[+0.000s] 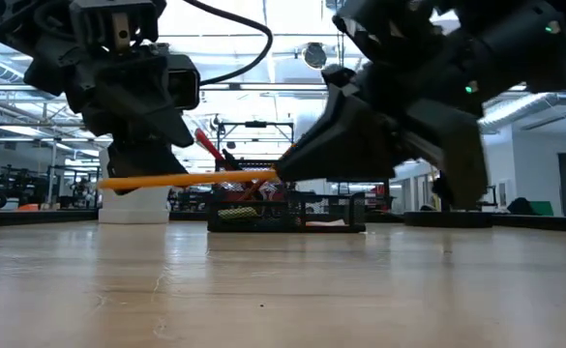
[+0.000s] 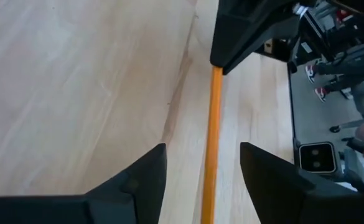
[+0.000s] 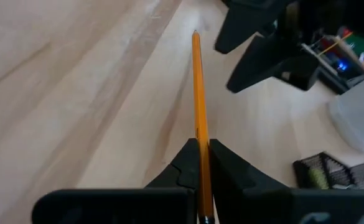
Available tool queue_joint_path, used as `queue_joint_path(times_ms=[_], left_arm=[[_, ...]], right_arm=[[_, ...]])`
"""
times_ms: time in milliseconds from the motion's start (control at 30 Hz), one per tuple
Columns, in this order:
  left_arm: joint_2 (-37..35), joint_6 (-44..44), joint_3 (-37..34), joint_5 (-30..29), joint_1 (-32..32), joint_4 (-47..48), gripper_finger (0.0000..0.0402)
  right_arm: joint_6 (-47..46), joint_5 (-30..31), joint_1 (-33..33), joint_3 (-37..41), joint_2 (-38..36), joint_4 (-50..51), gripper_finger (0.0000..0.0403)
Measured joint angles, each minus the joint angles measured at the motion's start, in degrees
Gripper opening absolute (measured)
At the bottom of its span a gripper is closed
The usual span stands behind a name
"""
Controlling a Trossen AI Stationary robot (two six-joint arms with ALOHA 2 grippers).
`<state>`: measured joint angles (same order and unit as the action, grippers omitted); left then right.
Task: Pick and place office supplies into organizer
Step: Put the orange pencil into the top left of the desk organizer
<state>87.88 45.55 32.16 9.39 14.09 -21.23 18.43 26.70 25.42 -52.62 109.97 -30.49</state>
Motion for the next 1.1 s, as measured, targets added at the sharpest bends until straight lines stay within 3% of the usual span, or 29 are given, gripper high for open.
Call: queue_joint_path(times_ms=[533,1100], left_arm=[[0.00,0.69,-0.02,0.92,1.83,0.20,0.0191],[6.32,0.26,-0.03,2.51,1.59,-4.38,0.0011]], right_arm=[[7.18,-4.46,-4.25,-2.27,0.00,0.64,0.0012],[8.63,-4.43,-4.47,-2.27,-0.07,-0.48,0.0012]])
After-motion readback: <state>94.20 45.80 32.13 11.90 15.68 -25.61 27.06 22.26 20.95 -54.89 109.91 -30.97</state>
